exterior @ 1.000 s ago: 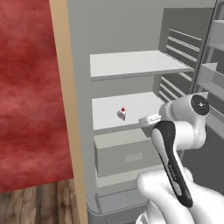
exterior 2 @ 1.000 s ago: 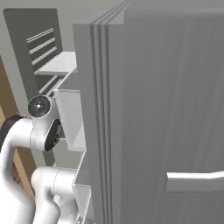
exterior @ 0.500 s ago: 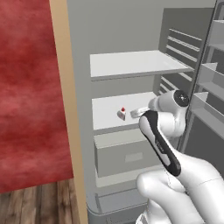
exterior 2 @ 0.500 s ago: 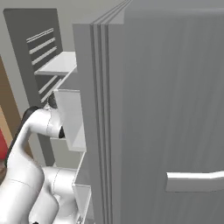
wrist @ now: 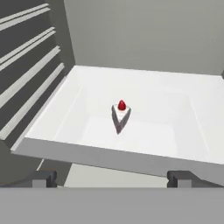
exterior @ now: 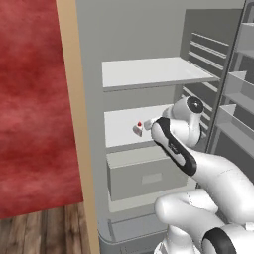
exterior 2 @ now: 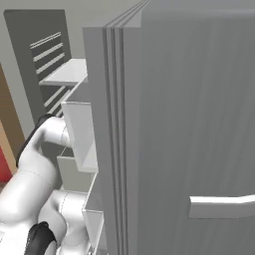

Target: Take the cupcake and cake from the fridge and place them on the empty tray on the dining counter.

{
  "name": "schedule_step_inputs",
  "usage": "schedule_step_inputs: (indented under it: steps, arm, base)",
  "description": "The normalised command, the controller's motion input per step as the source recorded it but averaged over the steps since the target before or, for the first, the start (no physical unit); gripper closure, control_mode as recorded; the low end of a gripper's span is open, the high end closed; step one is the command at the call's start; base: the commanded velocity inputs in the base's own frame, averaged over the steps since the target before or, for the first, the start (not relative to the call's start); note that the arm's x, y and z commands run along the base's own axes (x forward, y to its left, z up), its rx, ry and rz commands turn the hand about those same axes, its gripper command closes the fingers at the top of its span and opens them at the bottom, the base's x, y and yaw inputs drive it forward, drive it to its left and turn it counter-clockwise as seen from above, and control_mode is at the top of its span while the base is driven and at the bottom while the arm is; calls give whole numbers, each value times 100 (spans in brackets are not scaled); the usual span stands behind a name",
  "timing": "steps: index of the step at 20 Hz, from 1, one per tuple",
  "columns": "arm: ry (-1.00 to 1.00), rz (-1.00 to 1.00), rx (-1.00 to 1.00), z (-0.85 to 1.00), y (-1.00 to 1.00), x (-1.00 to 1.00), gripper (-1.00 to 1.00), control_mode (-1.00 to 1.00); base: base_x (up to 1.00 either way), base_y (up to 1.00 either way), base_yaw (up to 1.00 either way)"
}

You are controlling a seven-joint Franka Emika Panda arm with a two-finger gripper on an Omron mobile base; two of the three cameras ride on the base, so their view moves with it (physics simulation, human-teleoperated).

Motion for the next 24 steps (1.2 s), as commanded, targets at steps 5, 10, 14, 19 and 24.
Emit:
schedule_step_inputs:
  steps: [5, 10, 14, 19, 24]
  arm:
    - [4, -1, 0, -30, 19, 13, -100, -100]
    - [3, -3, 0, -25, 17, 28, -100, -100]
    - [0, -4, 0, -14, 0, 41, -100, -100]
    - [0, -3, 0, -20, 0, 38, -100, -100]
    - [0, -3, 0, -12, 0, 42, -100, -100]
  base:
    - [0, 0, 0]
    - [0, 0, 0]
    - [0, 0, 0]
    - [0, 0, 0]
    - [0, 0, 0]
